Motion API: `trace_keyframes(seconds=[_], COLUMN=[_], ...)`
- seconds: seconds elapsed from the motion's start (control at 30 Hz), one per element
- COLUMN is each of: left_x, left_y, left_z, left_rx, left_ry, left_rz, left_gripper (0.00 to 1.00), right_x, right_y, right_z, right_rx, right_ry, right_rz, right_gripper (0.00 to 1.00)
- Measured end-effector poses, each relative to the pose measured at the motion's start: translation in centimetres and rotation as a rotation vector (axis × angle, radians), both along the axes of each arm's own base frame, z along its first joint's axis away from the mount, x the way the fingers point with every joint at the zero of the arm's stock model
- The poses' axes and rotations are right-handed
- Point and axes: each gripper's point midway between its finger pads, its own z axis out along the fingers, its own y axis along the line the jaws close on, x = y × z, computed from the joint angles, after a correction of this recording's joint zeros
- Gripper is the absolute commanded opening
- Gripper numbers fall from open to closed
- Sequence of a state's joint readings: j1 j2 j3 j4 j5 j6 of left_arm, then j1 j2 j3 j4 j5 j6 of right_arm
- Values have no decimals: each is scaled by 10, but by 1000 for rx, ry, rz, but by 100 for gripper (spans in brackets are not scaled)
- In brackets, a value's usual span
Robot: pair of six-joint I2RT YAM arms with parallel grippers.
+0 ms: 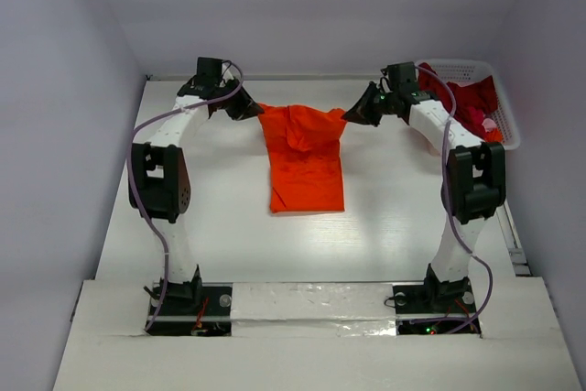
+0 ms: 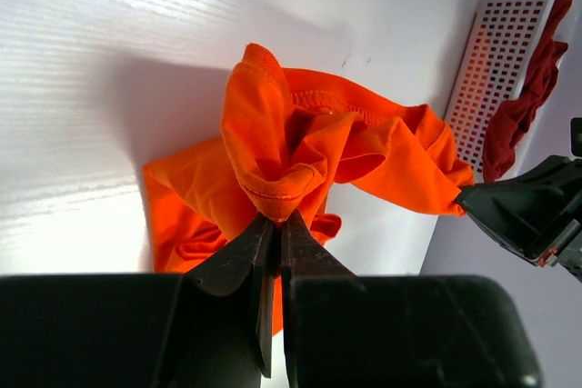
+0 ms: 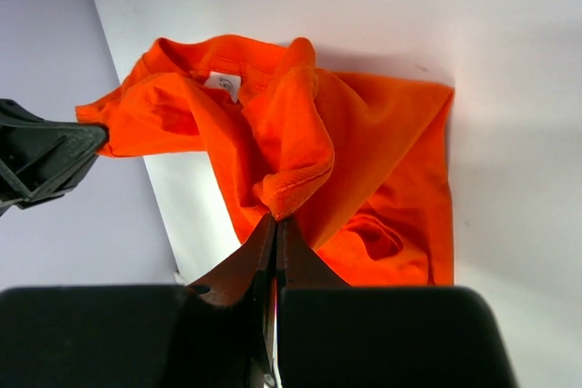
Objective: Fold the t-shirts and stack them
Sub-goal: Fold the long partially folded tshirt into a neat square
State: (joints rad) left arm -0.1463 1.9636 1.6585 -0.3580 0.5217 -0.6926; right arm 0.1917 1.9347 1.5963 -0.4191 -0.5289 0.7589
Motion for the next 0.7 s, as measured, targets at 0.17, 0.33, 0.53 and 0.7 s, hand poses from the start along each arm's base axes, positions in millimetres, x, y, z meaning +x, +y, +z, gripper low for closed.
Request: trace_keyframes(seconds=[0.17, 0.33, 0.53, 0.7], left_x=[-14, -24, -33, -38], left_y=[-3, -5, -6, -5], left_z=[5, 7, 12, 23], left_rx=[-2, -3, -6, -11], left_ry=[0, -1, -4, -27], left_rz=[-10, -15, -17, -14], left_gripper=[0, 0, 0, 0], right_x=[-12, -19, -27, -39], right_y=[0, 3, 5, 7], right_z=[-4, -3, 5, 9], right_rx=[-6, -10, -10, -10], right_ry=[17, 23, 10, 8], right_rz=[7, 18, 28, 38], right_gripper=[0, 0, 0, 0])
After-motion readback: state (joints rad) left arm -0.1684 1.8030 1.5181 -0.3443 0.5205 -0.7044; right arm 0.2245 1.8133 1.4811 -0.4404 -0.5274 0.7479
